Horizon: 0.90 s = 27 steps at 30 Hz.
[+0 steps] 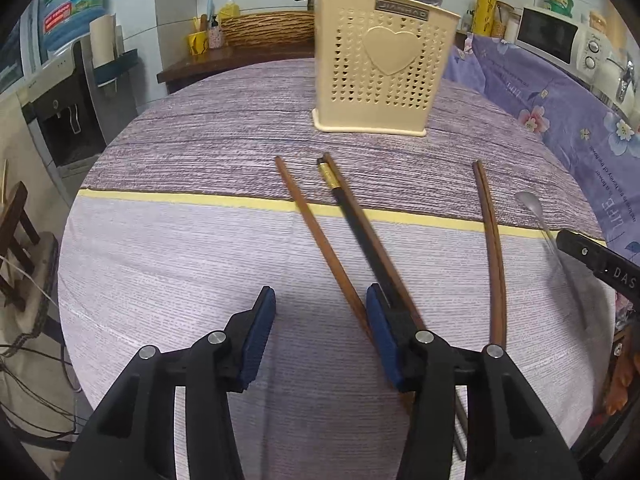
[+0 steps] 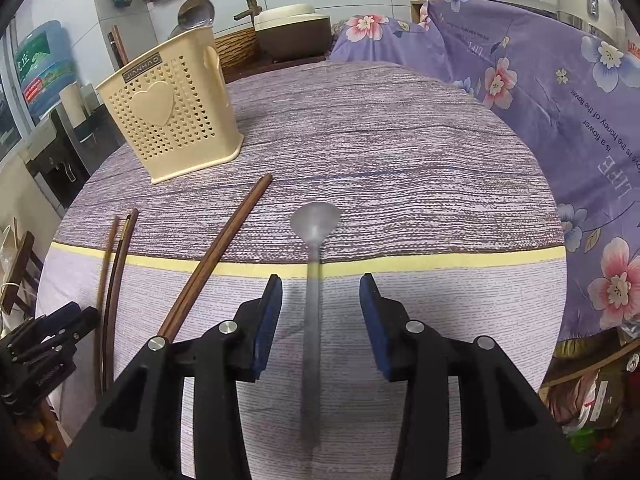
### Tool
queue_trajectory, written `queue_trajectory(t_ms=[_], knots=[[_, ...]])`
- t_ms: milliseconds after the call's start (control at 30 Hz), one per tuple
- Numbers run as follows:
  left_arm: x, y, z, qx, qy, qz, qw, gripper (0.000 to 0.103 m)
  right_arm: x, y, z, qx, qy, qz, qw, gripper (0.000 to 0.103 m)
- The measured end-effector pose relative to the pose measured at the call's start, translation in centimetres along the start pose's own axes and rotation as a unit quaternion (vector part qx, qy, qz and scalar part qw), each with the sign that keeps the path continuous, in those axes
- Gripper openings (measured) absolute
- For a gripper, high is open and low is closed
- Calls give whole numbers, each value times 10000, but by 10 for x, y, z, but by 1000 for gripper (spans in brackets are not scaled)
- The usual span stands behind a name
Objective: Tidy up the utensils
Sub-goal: 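Close the left tool on a brown chopstick while the right tool grasps a clear plastic spoon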
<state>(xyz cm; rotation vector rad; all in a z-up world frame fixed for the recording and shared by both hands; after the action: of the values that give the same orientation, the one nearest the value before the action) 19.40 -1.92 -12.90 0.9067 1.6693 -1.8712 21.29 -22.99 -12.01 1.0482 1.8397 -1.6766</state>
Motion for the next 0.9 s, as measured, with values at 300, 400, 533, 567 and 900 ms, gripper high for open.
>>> queue_trajectory(t_ms=[300,400,533,567,900], knots=[[-17,17,-21,36,-301,-137,9994,48,-4,13,-11,-313,-353,-384,9981,54],[-26,27,-26,31,-377,-210,9991,48,-6,22,-14,-257,-560,-536,9967,54],[-39,39,-28,65,-405,-332,9986,48,-14,35,-13,-195,-642,-686,9954,54],[-41,42,-28,51,-396,-360,9986,47,-17,38,-14,-188,-660,-716,9951,54],[-63,65,-30,-331,-21,-527,9981,14,-33,59,-22,-160,-754,-943,9926,36]])
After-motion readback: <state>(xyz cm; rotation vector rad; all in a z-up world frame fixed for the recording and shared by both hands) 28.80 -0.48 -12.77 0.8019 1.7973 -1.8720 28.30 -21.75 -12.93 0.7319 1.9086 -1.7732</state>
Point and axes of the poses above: each gripper's, at about its wrist camera, not at the fingertips, and y roughly the way its jaws point, z to its right, x to its underside, the point moved 7 cm from there along y, roughly the way its jaws point, and after that the axes turned 7 degrees about z, right-handed, at the moved point
